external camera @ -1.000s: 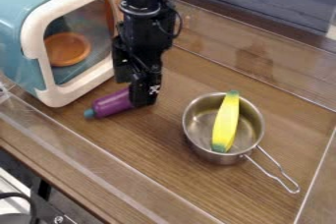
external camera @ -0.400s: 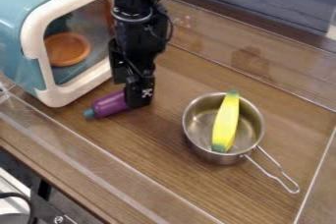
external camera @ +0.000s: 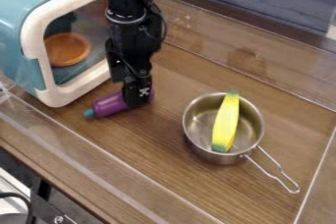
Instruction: Put the eggplant in the silver pot
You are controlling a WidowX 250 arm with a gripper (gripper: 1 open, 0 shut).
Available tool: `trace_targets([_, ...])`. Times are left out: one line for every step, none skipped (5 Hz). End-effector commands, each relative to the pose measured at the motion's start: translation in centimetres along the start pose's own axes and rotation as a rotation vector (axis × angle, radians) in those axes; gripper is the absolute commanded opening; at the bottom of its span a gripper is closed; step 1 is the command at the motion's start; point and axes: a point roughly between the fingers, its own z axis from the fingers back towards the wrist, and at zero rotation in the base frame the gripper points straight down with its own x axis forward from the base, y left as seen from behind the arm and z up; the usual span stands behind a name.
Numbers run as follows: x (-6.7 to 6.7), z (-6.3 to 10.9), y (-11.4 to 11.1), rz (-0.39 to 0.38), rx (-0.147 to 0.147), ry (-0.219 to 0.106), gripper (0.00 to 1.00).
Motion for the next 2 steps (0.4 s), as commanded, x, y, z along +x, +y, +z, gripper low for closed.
trace_targets([0.13,-0.12,0.63,0.005,0.019,-0.026,1.0])
trace_targets([0.16,-0.98,0.84,0.003,0.014,-0.028,1.0])
